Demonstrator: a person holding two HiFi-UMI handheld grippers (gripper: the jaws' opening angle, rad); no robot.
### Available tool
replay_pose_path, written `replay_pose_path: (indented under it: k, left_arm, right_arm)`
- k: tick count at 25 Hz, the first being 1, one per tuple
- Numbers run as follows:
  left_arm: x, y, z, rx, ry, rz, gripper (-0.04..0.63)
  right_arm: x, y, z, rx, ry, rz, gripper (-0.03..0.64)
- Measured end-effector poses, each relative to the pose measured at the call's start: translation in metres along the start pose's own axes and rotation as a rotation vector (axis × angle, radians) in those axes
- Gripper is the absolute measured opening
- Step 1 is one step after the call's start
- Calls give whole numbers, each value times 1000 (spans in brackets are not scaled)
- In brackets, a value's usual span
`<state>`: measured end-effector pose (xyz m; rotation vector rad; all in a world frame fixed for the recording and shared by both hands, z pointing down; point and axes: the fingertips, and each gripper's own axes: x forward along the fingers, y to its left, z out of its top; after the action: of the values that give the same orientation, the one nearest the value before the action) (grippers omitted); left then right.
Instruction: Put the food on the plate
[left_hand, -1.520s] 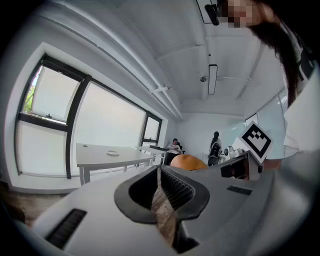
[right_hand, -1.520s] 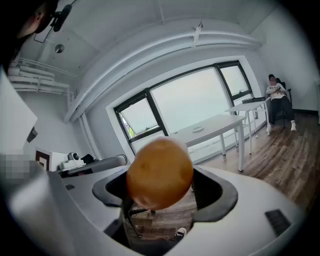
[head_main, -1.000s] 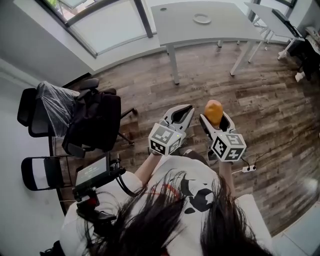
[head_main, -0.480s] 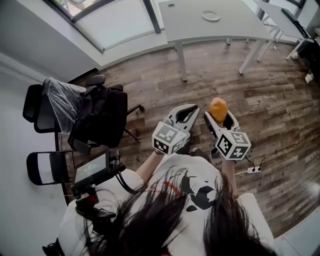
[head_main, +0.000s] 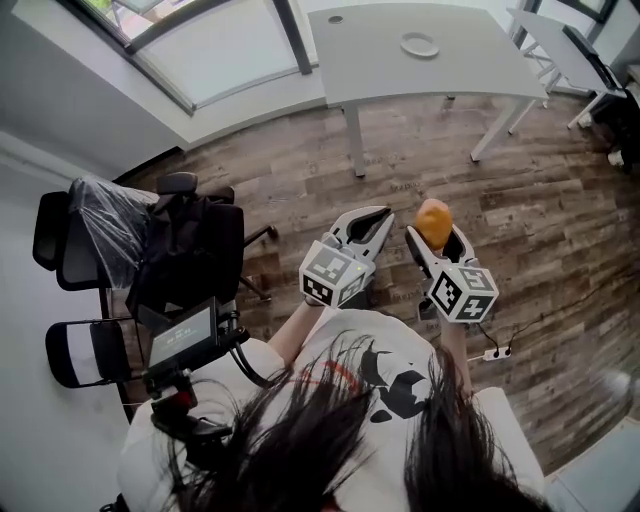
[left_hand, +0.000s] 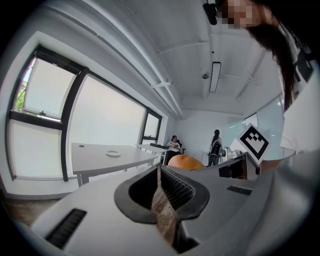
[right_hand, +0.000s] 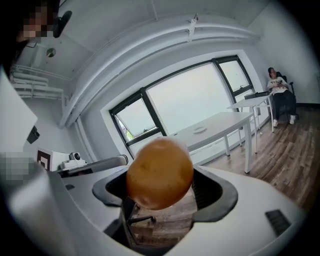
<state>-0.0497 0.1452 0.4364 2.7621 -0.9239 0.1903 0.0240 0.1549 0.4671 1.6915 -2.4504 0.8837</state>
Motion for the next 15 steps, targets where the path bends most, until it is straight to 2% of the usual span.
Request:
replay_pose_path:
  k: [9,15]
  left_arm:
    - [60,117,37,-35,8,-13,5]
    - [68,133,34,-20,6,-38,6]
  right_arm:
    - [119,-10,56,13,36,-22,371]
    - [137,-13,59,10,28,-44,371]
